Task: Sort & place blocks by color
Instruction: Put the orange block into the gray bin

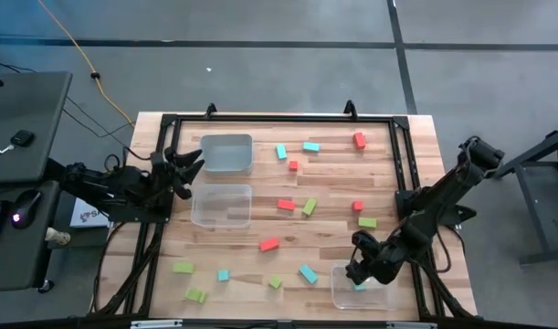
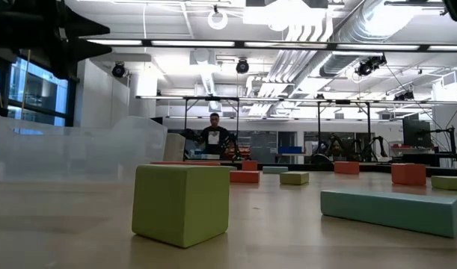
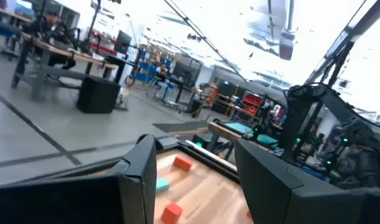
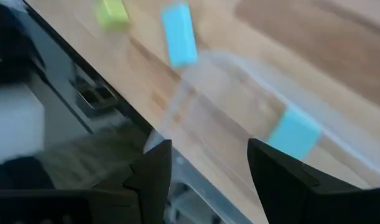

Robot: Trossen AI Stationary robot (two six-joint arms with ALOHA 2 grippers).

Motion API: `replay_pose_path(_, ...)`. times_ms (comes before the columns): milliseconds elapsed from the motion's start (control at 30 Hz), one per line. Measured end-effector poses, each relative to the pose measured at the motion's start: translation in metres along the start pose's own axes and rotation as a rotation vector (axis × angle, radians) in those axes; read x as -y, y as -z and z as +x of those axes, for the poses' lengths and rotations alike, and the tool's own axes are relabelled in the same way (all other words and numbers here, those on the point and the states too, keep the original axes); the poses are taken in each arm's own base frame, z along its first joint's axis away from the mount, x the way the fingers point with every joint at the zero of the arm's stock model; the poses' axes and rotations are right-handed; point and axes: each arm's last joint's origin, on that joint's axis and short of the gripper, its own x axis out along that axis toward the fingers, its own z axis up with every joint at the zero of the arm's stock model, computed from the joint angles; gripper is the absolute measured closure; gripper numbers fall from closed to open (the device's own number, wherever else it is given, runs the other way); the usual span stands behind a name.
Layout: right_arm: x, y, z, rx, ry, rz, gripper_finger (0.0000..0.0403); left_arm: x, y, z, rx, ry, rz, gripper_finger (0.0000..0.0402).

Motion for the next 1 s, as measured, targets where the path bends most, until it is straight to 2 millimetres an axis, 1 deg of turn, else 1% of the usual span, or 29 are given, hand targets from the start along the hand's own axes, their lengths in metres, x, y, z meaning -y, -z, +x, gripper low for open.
replay_pose_path(267,-0.005,-0.023,-0.013,0.169,-0.069,0.018,0.0206,-0.003,0.000,0.000,0.018,-0.112,0.010,0.0247)
replay_pose_path(400,-0.010,-0.038,-0.016,0.266,-0.104,0.001,0.0206,-0.002,-0.002,0.000,0.018,-0.089,-0.018,0.0247)
replay_pose_path(567,-0.016,-0.058,-0.021,0.382,-0.152,-0.036,0.0206,0.004,-0.021,0.000,0.039,0.007,-0.047,0.0247)
replay_pose_path(833,-0.026,-0.087,-0.025,0.489,-0.205,-0.094,0.0206,0.018,-0.060,0.006,0.066,0.012,0.094,0.0247)
replay_pose_path(1000,-0.034,-0.103,-0.029,0.572,-0.265,-0.123,0.0206,0.032,-0.075,0.018,0.033,0.008,0.160,0.0247)
